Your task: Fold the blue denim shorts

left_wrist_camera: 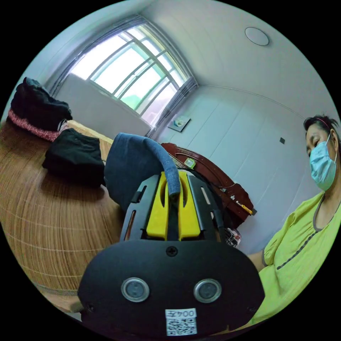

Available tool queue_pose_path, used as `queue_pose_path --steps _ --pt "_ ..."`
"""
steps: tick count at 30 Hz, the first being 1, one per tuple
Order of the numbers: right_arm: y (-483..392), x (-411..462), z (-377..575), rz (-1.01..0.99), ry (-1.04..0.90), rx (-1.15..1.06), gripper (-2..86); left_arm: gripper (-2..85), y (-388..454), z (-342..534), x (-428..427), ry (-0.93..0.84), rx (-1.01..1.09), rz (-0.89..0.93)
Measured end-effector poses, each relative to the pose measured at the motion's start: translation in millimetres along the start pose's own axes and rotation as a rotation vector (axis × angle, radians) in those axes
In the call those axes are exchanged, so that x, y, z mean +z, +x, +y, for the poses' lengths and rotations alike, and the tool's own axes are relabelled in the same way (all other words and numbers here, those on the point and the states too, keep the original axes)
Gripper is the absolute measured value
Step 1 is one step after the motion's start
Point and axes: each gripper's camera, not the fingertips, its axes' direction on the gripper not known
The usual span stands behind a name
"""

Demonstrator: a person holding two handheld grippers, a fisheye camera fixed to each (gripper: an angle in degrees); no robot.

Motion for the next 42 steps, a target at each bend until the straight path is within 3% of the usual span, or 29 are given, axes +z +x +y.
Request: queue_pose_path --steps 7,13,17,21,23,28,36,42 --pt "118 -38 -26 -0.145 0.016 0.058 -0.7 4.2 116 -40 136 -0.19 0.249 -0.007" --pt "257 -65 -11 -0.118 0.053 0.249 -0.7 6.3 202 -19 292 -0.413 0.402 0.022" --pt "351 -70 18 -0.098 0.031 0.444 -0.6 9.5 215 37 400 -0.53 0.345 0.14" --pt "409 -72 44 -0.188 0.007 0.584 -0.3 10.6 186 80 469 -0.557 0.046 0.291" --pt "440 -75 63 -0.345 0.068 0.681 0.5 10.5 175 77 469 -0.493 -0.058 0.315" --pt "482 -66 96 -0.682 0.173 0.863 8.1 9.6 144 48 409 -0.399 -0.078 0.24" --pt "473 -54 86 -0.605 0.059 0.78 14.9 9.9 60 81 274 -0.403 -0.2 -0.099" --pt "472 -39 74 -0.493 0.026 0.756 14.2 11.9 30 123 250 -0.471 -0.314 -0.172"
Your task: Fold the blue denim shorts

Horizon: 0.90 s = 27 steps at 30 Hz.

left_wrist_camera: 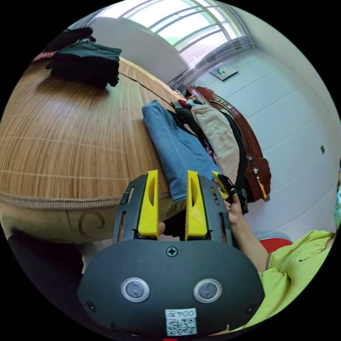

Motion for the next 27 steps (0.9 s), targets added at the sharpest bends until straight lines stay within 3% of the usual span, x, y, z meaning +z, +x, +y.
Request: queue_pose_path --steps 3,7,11,17,24,27 --pt "2 -1 -5 0.02 0.003 0.046 13.3 12.8 6 0 19 -0.03 0.03 0.001" --pt "-3 -8 -4 0.093 0.062 0.023 13.5 14.9 26 -11 33 0.055 0.128 -0.044" --pt "-2 -4 -9 0.041 0.055 0.027 13.0 15.4 25 -25 53 0.019 0.151 -0.053" --pt "-9 30 -22 -0.055 -0.03 0.054 8.4 11.8 3 -28 78 0.032 0.012 -0.008" --pt "-66 50 -5 0.012 -0.064 -0.057 5.8 6.0 27 -34 49 0.042 0.116 -0.259" --pt "-77 69 18 -0.015 -0.204 -0.079 6.4 6.0 5 -20 13 0.035 0.093 -0.264"
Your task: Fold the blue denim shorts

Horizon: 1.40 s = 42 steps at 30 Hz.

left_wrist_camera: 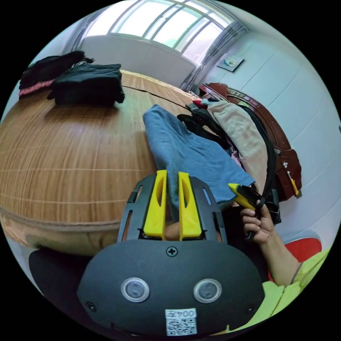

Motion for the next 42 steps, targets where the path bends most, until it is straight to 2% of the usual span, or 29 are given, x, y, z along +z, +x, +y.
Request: queue_pose_path --steps 2,6,11,13,18,21,22,25,26,27,28,30,38,40,42 --pt "0 11 13 -0.027 -0.065 0.037 7.4 6.6 -14 16 -10 -0.02 0.009 0.01" --pt "-30 -8 23 0.066 0.019 0.014 7.1 8.4 -36 32 -49 0.093 -0.035 0.005" --pt "-112 -31 39 0.44 0.292 -0.229 2.4 9.6 -16 2 -57 0.098 0.014 0.078" --pt "-136 -17 35 0.458 0.307 -0.353 0.6 8.8 13 -25 -30 0.058 0.103 0.076" --pt "-192 59 0 0.567 0.202 -0.607 -0.6 5.3 54 -63 47 -0.053 0.216 -0.103" --pt "-201 119 -26 0.758 0.038 -0.692 -0.7 3.8 38 -57 89 -0.157 0.154 -0.196" --pt "-188 142 -38 0.849 -0.07 -0.657 -0.7 3.2 31 -49 91 -0.121 0.142 -0.164" --pt "-189 140 -52 0.703 -0.082 -0.577 -0.7 2.4 20 -46 93 -0.117 0.106 -0.119" --pt "-203 140 -54 0.765 -0.071 -0.55 -0.7 2.4 18 -46 94 -0.119 0.101 -0.111" --pt "-213 139 -53 0.783 -0.04 -0.57 -0.7 2.2 15 -46 95 -0.124 0.092 -0.094" --pt "-235 139 -48 0.739 0.031 -0.655 -0.7 2.1 11 -45 96 -0.125 0.081 -0.074" --pt "-262 151 -48 0.648 0.045 -0.742 -0.7 1.9 7 -44 96 -0.125 0.07 -0.059" --pt "-308 278 -79 0.638 -0.175 -0.932 -0.7 1.4 3 -36 95 -0.111 0.064 -0.055" --pt "-303 306 -88 0.731 -0.233 -0.933 -0.7 1.3 1 -33 94 -0.104 0.056 -0.055" --pt "-298 316 -103 0.705 -0.275 -0.882 -0.7 1.2 0 -31 94 -0.107 0.052 -0.061"
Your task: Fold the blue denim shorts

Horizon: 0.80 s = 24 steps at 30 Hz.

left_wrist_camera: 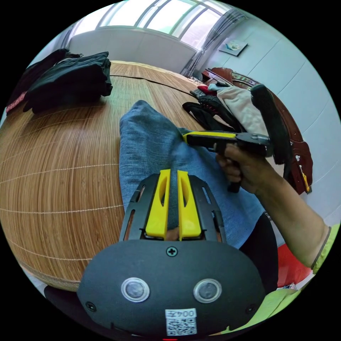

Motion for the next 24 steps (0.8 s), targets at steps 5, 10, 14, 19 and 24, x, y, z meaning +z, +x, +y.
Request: queue_pose_path --steps 5,10,14,19,24 --pt "29 -22 7 -0.156 0.073 0.201 -0.7 1.2 -2 6 -3 0.009 0.004 0.004" --pt "-3 -12 1 -0.14 0.101 0.048 -0.6 1.1 -3 12 -7 0.01 0.004 0.0" --pt "21 13 -9 -0.245 -0.025 0.162 -0.7 1.0 -3 17 -9 0.007 0.0 -0.008" --pt "80 -39 52 -0.368 0.127 0.354 -0.7 1.0 -11 24 -16 0.012 -0.022 0.022" --pt "138 -71 175 -0.434 0.184 0.55 -0.6 0.7 -9 20 -46 0.031 -0.055 0.048"
